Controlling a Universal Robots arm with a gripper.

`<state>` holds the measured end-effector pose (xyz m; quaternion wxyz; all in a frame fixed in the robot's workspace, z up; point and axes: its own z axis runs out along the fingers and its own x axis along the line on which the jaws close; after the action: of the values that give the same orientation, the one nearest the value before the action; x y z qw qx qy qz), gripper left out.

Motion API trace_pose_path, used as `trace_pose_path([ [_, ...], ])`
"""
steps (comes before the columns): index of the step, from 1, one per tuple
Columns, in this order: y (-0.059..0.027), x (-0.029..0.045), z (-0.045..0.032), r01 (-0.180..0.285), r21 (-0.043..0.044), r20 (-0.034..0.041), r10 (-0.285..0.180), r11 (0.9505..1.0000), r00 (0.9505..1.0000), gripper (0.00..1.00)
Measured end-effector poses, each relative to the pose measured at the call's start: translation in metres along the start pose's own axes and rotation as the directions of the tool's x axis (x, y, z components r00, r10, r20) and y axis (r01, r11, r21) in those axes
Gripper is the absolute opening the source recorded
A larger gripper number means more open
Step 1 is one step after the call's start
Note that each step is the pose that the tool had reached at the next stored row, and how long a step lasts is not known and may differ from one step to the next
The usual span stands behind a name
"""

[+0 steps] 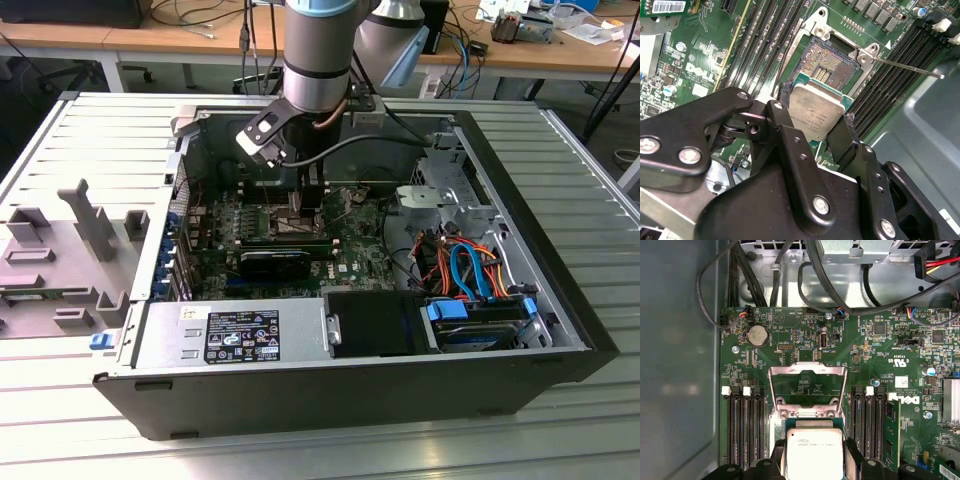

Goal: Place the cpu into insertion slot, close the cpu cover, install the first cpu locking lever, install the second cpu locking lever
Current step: 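Place the cpu into insertion slot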

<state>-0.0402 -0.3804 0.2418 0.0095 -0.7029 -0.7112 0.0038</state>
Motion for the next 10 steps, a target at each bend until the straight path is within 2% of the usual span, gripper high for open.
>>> trace_pose_path([
  [10, 0.0, 0.0, 0.0023, 0.0, 0.0, 0.0, 0.0, 1.0, 1.0, 0.55],
])
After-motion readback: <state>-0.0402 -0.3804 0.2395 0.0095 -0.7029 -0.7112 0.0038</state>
